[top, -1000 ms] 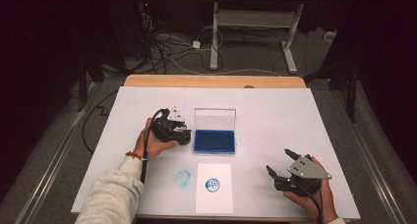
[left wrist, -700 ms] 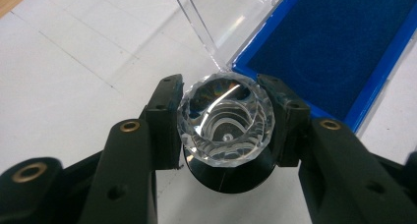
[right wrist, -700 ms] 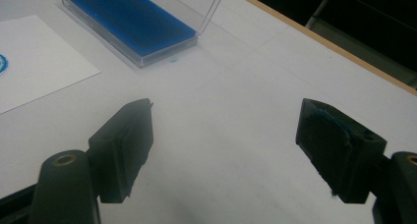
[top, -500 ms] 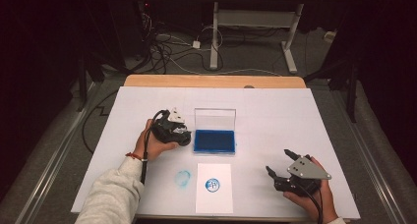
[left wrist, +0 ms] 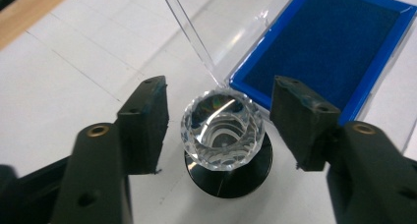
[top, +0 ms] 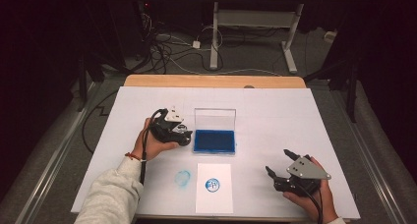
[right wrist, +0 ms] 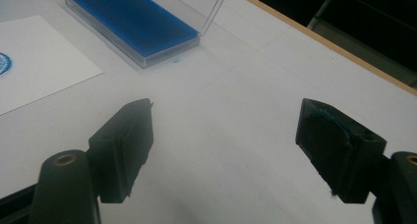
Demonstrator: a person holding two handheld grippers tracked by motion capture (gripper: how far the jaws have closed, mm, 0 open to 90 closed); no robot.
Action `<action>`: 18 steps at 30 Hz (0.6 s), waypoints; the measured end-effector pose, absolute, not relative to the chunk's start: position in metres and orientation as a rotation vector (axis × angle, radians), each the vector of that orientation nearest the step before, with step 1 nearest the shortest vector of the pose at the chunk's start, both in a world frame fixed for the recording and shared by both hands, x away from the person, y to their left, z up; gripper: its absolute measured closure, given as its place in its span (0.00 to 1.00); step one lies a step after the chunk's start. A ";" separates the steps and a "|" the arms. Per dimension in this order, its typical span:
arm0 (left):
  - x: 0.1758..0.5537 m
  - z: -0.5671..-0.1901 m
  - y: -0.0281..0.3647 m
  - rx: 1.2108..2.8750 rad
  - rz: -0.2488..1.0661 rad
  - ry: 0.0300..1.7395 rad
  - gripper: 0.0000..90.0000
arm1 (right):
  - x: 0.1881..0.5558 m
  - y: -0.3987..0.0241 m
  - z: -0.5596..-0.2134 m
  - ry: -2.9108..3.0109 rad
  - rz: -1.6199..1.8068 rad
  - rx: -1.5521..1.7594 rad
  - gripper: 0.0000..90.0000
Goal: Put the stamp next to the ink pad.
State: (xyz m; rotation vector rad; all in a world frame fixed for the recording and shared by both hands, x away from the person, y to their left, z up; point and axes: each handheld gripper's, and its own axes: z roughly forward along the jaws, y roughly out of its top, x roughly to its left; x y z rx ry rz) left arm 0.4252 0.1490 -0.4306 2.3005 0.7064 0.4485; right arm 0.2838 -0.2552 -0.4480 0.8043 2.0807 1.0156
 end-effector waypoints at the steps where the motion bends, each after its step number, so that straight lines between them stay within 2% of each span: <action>1: 0.424 -0.429 0.149 2.300 0.464 0.706 0.40 | 0.284 -0.255 -0.448 2.082 1.015 0.805 0.25; 4: 0.420 -0.422 0.148 2.299 0.526 0.692 0.36 | 0.283 -0.255 -0.448 2.087 1.024 0.799 0.25; 9: 0.415 -0.414 0.148 2.248 0.549 0.676 0.31 | 0.283 -0.255 -0.448 2.084 1.022 0.796 0.25; 14: 0.413 -0.413 0.148 2.228 0.557 0.686 0.19 | 0.283 -0.255 -0.448 2.079 1.016 0.797 0.25; 18: 0.410 -0.411 0.148 2.212 0.560 0.667 0.18 | 0.283 -0.255 -0.448 2.079 1.015 0.796 0.25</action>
